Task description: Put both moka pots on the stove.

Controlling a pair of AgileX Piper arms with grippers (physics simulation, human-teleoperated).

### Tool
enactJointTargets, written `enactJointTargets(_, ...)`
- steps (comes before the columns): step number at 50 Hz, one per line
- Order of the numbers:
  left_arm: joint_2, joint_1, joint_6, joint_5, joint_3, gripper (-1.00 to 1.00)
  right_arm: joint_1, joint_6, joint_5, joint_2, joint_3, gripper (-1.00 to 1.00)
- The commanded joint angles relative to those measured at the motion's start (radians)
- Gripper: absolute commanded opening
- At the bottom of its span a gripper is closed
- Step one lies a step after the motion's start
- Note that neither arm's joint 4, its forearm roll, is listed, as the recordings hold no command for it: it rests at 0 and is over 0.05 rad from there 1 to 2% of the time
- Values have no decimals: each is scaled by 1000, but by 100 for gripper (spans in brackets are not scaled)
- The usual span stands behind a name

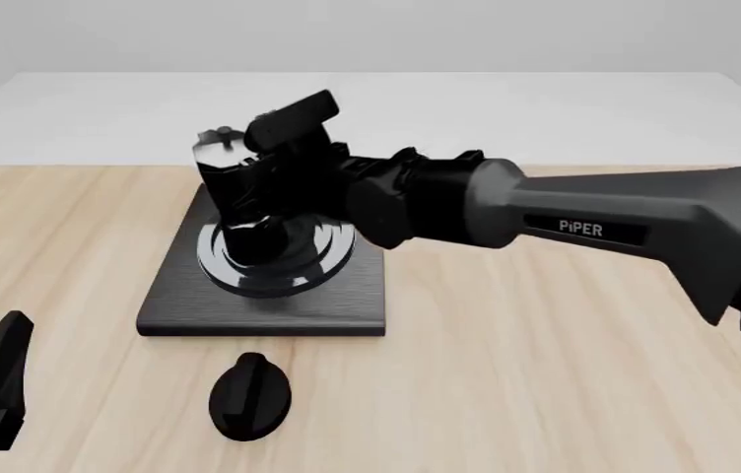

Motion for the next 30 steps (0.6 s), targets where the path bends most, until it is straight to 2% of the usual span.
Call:
enactJointTargets(1, 0, 0, 0, 0, 0, 100, -1, 14, -9, 13, -53, -100)
enactJointTargets(30, 0, 0, 0, 0, 0, 100, -6, 23, -7, 65, -85, -100)
